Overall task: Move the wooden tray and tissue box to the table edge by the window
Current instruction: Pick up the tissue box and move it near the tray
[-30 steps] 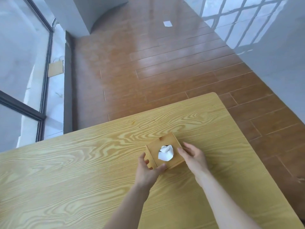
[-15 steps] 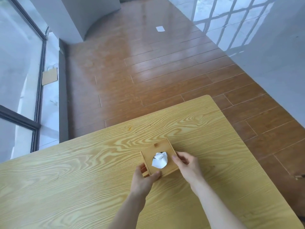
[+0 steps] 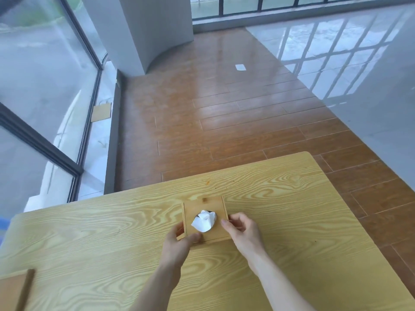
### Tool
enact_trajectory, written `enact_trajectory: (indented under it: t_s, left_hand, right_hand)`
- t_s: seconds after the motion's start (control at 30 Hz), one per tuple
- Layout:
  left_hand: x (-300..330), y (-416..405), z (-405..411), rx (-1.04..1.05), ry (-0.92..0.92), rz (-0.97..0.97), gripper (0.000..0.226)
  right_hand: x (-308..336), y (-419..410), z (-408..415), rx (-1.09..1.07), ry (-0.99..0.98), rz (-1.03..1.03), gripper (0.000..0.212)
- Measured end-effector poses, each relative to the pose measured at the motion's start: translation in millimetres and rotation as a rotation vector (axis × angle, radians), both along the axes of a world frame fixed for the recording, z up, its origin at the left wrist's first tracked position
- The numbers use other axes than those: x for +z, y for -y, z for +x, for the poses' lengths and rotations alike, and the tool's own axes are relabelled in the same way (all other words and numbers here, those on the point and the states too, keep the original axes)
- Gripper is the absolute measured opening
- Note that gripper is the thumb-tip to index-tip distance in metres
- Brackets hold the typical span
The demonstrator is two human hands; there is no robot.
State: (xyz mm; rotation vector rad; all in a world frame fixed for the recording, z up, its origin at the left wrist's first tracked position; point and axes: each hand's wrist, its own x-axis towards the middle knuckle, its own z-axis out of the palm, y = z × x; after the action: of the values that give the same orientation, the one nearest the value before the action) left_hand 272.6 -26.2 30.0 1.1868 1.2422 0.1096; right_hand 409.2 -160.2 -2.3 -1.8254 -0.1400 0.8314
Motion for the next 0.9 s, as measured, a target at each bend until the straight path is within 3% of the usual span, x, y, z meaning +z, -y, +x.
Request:
enact_trajectory:
  t_s: [0.47,0.9]
  left_hand:
    - [22.2,-155.7,-155.1,0.155,0.095,0.041,0.046]
    - [0.2,-307.9,-304.7,0.295,0.087,0.087,0.043]
  right_hand:
    - [43.3,-172.7,-142.5,0.129,0.085,-0.042,0.018]
    - [11.6,-348.8,-284.3,0.246,0.091,-0.079,0.015]
